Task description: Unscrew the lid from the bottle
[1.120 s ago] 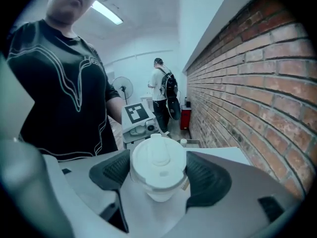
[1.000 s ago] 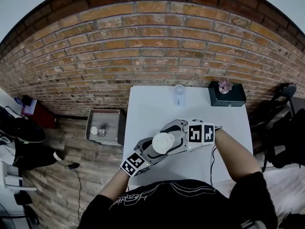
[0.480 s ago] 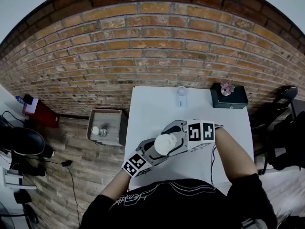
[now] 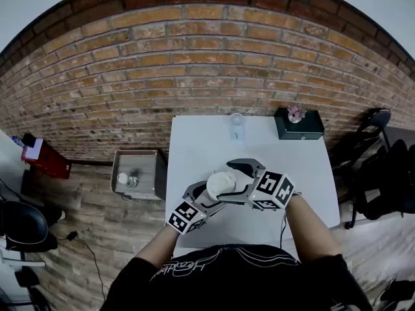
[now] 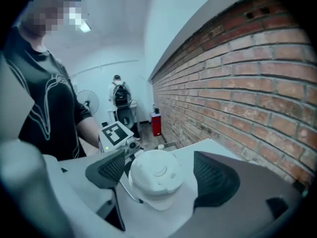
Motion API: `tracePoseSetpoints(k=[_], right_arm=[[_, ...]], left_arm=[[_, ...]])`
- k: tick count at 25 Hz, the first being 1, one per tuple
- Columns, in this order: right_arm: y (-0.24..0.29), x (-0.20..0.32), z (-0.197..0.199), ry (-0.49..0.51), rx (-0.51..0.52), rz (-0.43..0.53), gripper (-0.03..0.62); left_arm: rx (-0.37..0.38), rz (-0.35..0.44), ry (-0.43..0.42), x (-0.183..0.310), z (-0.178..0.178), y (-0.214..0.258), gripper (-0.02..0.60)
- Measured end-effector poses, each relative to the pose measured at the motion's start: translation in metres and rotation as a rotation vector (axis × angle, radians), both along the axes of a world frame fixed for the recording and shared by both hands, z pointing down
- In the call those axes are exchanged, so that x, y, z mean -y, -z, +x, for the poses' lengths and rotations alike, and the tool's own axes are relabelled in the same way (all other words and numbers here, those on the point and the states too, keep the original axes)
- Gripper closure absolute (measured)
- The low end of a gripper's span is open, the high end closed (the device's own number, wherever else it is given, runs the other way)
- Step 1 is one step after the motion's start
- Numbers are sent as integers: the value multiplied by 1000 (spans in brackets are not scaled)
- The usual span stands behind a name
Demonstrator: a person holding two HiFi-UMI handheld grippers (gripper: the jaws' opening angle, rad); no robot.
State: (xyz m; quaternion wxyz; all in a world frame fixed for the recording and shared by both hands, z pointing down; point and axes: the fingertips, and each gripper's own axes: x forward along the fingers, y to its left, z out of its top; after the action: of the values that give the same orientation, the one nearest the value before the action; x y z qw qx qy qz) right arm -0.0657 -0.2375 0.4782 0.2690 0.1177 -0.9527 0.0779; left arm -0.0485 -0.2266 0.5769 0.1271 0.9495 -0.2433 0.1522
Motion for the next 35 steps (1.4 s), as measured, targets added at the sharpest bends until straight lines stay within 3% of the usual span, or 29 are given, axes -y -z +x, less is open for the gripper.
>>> tracePoseSetpoints(k=[9, 12, 16, 25, 35], right_arm=[[-16, 7, -6, -443, 47, 37, 143], [-22, 9, -4, -533, 38, 46, 145], [-23, 11, -3, -574, 22, 76, 172], [-24, 10, -1, -514, 11, 80, 171], [-25, -2, -4, -169, -7, 68, 172]], left_arm=[[-12, -4, 39, 1, 0, -2, 210], [-9, -9, 46, 1, 0, -3, 212], [-11, -9, 50, 0, 0, -3, 212], [-3, -9, 55, 0, 1, -3, 212], [11, 3, 42, -3, 3, -2, 212]])
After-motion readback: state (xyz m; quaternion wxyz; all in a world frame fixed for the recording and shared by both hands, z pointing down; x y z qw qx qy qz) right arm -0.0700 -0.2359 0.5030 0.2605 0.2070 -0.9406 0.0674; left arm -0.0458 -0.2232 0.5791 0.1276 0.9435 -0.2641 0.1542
